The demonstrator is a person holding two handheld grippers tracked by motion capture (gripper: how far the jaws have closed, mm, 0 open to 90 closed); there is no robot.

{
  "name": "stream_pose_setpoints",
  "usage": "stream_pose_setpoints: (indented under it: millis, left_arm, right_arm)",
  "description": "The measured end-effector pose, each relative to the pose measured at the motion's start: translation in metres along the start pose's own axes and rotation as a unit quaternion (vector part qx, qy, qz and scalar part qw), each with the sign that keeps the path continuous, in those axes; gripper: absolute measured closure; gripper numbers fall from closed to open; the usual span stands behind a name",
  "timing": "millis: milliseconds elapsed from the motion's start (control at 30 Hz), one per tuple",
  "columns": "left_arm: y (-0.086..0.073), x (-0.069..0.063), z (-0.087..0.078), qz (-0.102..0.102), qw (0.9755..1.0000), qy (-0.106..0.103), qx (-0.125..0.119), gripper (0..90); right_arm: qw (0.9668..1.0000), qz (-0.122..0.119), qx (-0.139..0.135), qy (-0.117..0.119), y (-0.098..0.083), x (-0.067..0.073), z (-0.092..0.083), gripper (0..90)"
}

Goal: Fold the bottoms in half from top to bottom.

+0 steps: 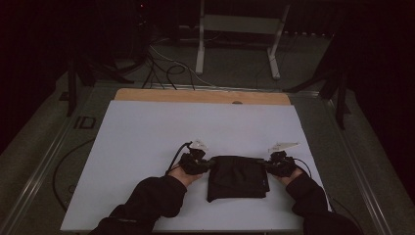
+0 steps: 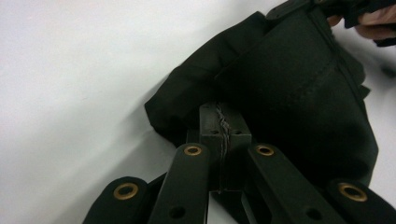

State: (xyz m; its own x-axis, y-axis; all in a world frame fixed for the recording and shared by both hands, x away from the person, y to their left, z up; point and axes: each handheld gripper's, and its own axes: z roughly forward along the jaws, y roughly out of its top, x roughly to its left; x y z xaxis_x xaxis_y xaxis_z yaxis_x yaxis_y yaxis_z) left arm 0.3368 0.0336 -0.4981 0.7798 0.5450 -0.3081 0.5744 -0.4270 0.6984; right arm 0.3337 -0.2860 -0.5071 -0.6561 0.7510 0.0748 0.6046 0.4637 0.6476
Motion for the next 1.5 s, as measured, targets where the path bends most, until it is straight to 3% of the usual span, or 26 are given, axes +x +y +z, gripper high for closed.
stream_pose_setpoints:
  millis: [467,633,833,1100,1167,1267,1433,1500]
  left_arm:
    - [-0.005,-0.023,-0.009,0.029,0.9986,-0.043,0.006,89.8]
    - [-0.011,-0.032,-0.011,0.042,0.9972,-0.06,0.015,89.8]
    - [-0.017,-0.043,-0.018,0.059,0.9954,-0.074,0.016,89.8]
    - [-0.026,-0.055,-0.022,0.08,0.9934,-0.08,0.015,89.6]
    - [-0.026,-0.056,-0.022,0.084,0.9932,-0.08,0.013,89.5]
    - [-0.027,-0.056,-0.022,0.086,0.9928,-0.083,0.007,87.3]
    - [-0.026,-0.056,-0.023,0.092,0.9922,-0.084,-0.006,81.9]
    - [-0.025,-0.058,-0.025,0.1,0.9919,-0.077,-0.016,72.4]
  right_arm:
    - [0.9974,0.01,-0.03,0.065,-0.007,0.021,-0.02,90.0]
    - [0.9948,0.007,-0.036,0.096,-0.014,0.035,-0.029,90.0]
    - [0.991,-0.014,-0.05,0.123,-0.023,0.053,-0.047,90.0]
    - [0.9885,-0.03,-0.029,0.145,-0.035,0.071,-0.047,90.0]
    - [0.9867,-0.036,-0.02,0.158,-0.036,0.074,-0.046,89.9]
    - [0.9879,-0.044,-0.017,0.147,-0.037,0.077,-0.046,89.9]
    - [0.9904,-0.027,-0.045,0.127,-0.034,0.071,-0.052,89.7]
    - [0.9913,-0.019,-0.071,0.109,-0.032,0.068,-0.056,82.5]
